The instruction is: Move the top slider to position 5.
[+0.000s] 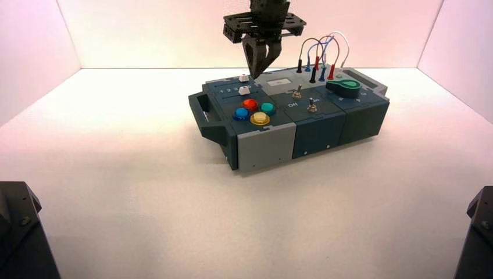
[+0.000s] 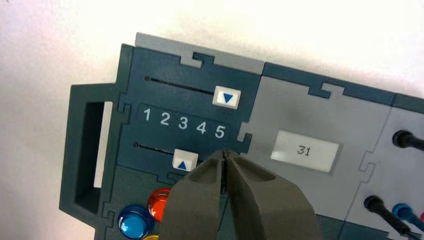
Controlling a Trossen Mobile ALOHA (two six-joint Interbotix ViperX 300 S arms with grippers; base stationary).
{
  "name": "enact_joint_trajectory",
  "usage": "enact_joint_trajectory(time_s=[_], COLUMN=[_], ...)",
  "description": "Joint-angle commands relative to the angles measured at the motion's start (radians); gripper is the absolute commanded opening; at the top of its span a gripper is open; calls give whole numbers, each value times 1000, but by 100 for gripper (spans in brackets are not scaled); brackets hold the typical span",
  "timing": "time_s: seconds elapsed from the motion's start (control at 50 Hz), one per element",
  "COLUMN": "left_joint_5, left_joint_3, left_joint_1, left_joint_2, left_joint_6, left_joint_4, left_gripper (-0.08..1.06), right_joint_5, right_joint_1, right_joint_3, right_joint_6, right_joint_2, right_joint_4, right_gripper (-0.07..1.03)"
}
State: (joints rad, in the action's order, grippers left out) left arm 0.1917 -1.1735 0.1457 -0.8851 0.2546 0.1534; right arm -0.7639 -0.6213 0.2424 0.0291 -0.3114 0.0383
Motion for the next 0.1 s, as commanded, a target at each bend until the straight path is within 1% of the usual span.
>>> enact_joint_trajectory(time_s=[0.02,0.1], left_joint_5=[-5,-5], left_joint_3=[32,32], left_joint_1=[-5,-3], left_joint_2=[-2,-6], left_joint_6=[5,6], left_joint_4=[-2,-2], left_gripper=[-3,-3], right_joint_5=[6,6], right_joint_1=[-20,-28], right_joint_3=[-15,-18], right_joint_6=[5,3], right_joint_2=[43,43], right_joint_4=[3,3], right_gripper=[-2,-2])
